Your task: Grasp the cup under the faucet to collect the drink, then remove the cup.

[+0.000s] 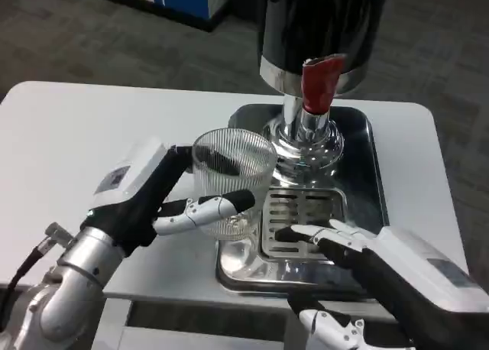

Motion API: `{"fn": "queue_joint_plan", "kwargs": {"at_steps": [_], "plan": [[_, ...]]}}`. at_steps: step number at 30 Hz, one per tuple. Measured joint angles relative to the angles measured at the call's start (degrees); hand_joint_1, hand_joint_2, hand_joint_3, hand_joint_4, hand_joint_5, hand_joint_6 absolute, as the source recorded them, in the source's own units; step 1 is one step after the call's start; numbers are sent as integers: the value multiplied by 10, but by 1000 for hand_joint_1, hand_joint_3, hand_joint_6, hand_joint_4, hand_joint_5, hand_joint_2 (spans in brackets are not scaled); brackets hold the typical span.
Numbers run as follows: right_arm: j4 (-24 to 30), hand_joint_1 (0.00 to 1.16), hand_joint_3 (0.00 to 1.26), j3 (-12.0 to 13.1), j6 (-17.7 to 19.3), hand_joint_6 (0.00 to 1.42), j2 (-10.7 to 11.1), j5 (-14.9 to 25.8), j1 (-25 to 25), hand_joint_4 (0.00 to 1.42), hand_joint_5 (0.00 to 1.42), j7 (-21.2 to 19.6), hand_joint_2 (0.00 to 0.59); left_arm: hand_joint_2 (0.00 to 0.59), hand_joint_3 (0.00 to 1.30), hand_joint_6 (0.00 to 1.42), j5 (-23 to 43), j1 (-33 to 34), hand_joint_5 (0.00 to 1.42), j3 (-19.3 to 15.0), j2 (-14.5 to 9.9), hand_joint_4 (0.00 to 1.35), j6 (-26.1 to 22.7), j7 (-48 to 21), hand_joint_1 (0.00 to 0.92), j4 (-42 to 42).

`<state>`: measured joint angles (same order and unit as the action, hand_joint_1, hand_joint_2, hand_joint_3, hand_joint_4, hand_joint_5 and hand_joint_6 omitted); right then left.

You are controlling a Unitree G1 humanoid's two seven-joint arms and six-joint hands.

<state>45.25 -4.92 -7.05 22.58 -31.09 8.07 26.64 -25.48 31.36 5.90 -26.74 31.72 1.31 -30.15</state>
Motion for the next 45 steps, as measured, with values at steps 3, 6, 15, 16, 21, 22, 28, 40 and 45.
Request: {"fn": "queue_joint_plan", "kwargs": {"at_steps": [3, 6, 15, 16, 21, 22, 28, 40, 45], "plan": [[-1, 380, 193, 0, -1, 32, 0, 0, 0, 148, 70, 0, 455, 251, 600, 418, -2, 7, 470, 7, 1, 455, 0, 2, 71, -15], [-2, 380, 193, 1, -1, 32, 0, 0, 0, 148, 71, -1, 455, 252, 600, 418, -18, 22, 470, 19, 3, 455, 0, 5, 71, -39], [-3, 380, 195, 7, -1, 32, 0, 8, 0, 148, 72, -1, 455, 253, 600, 418, -28, 61, 470, 33, 9, 455, 3, 24, 71, -72], [-3, 380, 195, 8, -1, 32, 1, 10, 0, 148, 72, -1, 455, 253, 600, 418, -38, 63, 470, 39, 10, 455, 3, 26, 71, -72], [-3, 381, 196, 15, -1, 32, 1, 13, 2, 148, 79, -1, 455, 253, 600, 418, -51, 65, 470, 50, 15, 455, 3, 33, 71, -70], [-3, 381, 196, 16, -1, 32, 1, 13, 3, 148, 80, -1, 455, 253, 600, 418, -56, 68, 470, 54, 15, 455, 3, 34, 71, -69], [-3, 381, 196, 18, -1, 32, 1, 14, 3, 148, 82, -1, 455, 253, 600, 418, -66, 76, 470, 64, 24, 455, 3, 35, 71, -70], [-7, 382, 205, 25, -1, 33, 4, 19, 5, 148, 83, -1, 455, 253, 600, 418, -71, 108, 468, 83, 33, 455, -2, 55, 71, -107], [-15, 382, 205, 27, -1, 34, 5, 25, 3, 148, 84, -1, 455, 254, 598, 418, -80, 119, 456, 95, 54, 445, -34, 52, 71, -95]]}}
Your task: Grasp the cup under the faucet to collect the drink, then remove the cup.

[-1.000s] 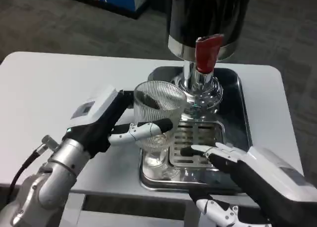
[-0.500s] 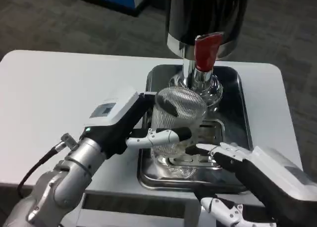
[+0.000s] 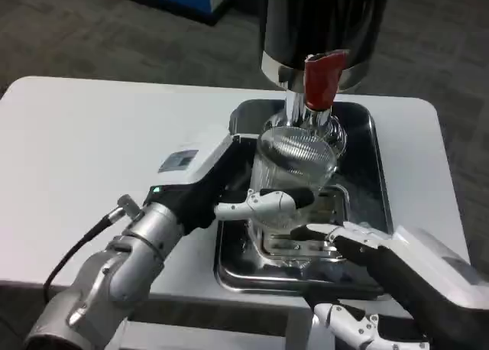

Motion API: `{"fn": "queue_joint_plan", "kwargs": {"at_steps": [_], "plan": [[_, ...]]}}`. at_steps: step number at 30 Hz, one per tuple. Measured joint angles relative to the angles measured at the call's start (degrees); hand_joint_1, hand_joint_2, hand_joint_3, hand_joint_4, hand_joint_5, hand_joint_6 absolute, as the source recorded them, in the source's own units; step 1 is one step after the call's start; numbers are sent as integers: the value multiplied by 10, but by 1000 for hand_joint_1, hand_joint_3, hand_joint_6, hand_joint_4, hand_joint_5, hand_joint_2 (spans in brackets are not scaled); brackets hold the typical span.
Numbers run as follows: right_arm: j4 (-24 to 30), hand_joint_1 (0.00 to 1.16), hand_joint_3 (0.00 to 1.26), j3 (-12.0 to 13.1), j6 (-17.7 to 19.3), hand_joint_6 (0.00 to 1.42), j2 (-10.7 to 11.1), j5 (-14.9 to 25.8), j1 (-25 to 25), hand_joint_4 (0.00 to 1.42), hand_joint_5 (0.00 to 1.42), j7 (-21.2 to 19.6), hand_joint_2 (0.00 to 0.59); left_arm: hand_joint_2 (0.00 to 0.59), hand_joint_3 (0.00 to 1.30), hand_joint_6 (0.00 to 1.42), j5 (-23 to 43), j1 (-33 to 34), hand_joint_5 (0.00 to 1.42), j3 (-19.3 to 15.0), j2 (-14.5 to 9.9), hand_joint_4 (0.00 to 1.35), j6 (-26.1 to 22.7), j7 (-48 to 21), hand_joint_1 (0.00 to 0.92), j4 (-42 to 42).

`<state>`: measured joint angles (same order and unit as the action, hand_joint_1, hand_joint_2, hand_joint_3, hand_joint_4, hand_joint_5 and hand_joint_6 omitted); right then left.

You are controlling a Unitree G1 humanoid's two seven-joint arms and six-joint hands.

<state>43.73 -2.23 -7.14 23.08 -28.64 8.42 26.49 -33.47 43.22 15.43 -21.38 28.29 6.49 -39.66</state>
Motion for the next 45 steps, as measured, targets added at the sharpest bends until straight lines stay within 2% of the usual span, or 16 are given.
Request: {"fn": "queue_joint_plan", "kwargs": {"at_steps": [6, 10, 30, 45], "plan": [[-5, 382, 205, 3, 0, 34, 1, 6, -1, 148, 92, -1, 455, 233, 595, 418, -7, 1, 426, 13, 16, 396, -38, -24, 63, 38], [-5, 382, 206, 7, 0, 34, 1, 7, -1, 148, 95, -2, 455, 224, 581, 418, -6, -4, 425, 12, 15, 378, -51, -35, 57, 58], [-5, 382, 206, 2, 0, 34, 0, 9, 2, 148, 96, -7, 455, 218, 584, 417, 13, -33, 435, -5, -15, 400, -52, -41, 68, 88], [-2, 382, 206, -4, 0, 34, 0, 9, 3, 148, 97, -7, 455, 215, 582, 417, 15, -50, 436, -6, -17, 408, -53, -51, 69, 110]]}}
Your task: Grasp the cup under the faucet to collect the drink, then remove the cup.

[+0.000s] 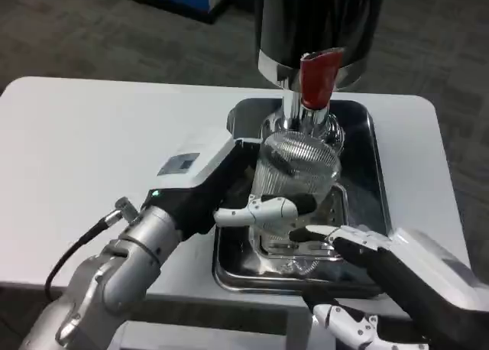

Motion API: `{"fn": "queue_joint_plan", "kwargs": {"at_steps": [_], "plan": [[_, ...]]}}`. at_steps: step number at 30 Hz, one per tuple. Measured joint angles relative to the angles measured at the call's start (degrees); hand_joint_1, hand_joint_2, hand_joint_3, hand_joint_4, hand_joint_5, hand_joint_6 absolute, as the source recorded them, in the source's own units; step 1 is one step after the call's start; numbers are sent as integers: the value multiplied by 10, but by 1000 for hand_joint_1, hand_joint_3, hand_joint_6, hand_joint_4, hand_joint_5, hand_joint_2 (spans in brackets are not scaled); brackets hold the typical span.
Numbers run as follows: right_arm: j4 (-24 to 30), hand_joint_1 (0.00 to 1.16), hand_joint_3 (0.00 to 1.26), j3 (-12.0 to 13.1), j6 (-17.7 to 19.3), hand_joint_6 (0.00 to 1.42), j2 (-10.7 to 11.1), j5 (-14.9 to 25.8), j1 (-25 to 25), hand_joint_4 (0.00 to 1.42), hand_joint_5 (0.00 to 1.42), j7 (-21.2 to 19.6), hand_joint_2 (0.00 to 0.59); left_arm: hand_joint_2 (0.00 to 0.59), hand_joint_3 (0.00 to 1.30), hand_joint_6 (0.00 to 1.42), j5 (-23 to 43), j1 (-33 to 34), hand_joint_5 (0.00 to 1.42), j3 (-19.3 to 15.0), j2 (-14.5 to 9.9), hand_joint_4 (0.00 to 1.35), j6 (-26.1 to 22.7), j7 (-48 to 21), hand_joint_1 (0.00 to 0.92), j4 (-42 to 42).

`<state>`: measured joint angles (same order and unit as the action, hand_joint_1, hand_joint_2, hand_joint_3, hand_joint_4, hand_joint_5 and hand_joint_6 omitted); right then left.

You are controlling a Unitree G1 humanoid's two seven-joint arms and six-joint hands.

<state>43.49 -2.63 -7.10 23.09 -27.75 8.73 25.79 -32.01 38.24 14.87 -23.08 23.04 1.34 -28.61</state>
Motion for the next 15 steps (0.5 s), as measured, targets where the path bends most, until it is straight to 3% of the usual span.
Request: {"fn": "queue_joint_plan", "kwargs": {"at_steps": [15], "plan": [[0, 382, 206, -6, 0, 48, -1, -1, -3, 148, 97, 0, 456, 190, 553, 402, 2, -20, 419, -5, -8, 357, 0, -4, 58, 23]]}}
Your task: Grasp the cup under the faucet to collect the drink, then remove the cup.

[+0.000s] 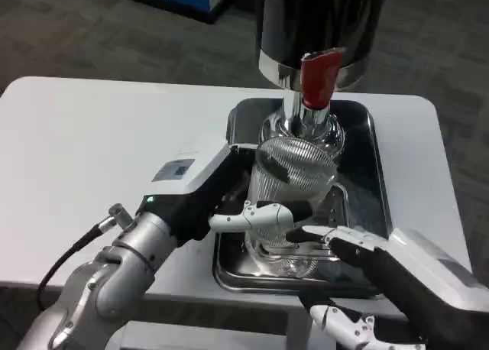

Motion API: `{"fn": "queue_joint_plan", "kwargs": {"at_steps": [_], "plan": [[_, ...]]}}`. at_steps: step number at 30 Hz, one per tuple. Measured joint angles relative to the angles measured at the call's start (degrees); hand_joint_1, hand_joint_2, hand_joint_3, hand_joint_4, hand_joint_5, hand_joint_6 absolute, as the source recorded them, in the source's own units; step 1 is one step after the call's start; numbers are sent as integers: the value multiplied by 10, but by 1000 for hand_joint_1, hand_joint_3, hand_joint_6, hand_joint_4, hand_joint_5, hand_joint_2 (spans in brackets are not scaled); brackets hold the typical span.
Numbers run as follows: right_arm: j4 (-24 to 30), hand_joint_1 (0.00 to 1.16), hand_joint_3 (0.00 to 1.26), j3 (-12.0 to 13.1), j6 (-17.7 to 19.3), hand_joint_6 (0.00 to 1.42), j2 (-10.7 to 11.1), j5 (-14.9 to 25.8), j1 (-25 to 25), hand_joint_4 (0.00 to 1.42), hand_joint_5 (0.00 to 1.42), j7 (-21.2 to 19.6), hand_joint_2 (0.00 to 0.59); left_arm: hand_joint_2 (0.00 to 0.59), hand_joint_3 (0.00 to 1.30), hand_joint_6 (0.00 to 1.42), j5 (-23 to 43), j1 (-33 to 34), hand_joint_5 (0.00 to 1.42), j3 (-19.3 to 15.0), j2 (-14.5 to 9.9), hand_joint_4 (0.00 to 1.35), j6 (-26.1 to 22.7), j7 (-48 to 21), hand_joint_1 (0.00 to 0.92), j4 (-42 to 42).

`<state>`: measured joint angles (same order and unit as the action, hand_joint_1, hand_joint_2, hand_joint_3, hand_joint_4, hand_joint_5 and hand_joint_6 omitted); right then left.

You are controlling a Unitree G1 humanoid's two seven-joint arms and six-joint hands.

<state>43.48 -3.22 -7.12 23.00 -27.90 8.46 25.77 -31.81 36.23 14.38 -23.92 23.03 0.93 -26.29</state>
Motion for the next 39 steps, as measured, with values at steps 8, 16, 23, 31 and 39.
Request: {"fn": "queue_joint_plan", "kwargs": {"at_steps": [8, 16, 23, 31, 39], "plan": [[0, 382, 206, -1, 0, 49, -1, 0, -5, 148, 97, 0, 460, 184, 536, 396, 0, 0, 388, 0, -1, 304, 0, -3, 39, 0], [-1, 382, 206, -1, 0, 49, -1, 0, -7, 148, 97, 0, 461, 162, 499, 378, 0, 0, 351, -1, -2, 227, 0, -3, 31, 0], [-2, 382, 206, -1, 0, 49, -2, 0, -8, 148, 97, -1, 461, 100, 368, 339, 2, -3, 294, -4, -7, 141, -1, -7, 47, 9], [-2, 382, 206, -4, 0, 49, -3, 0, -8, 157, 97, -1, 461, 75, 253, 314, 5, -10, 274, -22, -9, 102, -1, -7, 64, 26], [-2, 382, 206, -5, -1, 49, -3, -1, -9, 160, 99, -1, 461, 61, 209, 310, 5, -21, 267, -26, -9, 99, -1, -7, 61, 37]]}}
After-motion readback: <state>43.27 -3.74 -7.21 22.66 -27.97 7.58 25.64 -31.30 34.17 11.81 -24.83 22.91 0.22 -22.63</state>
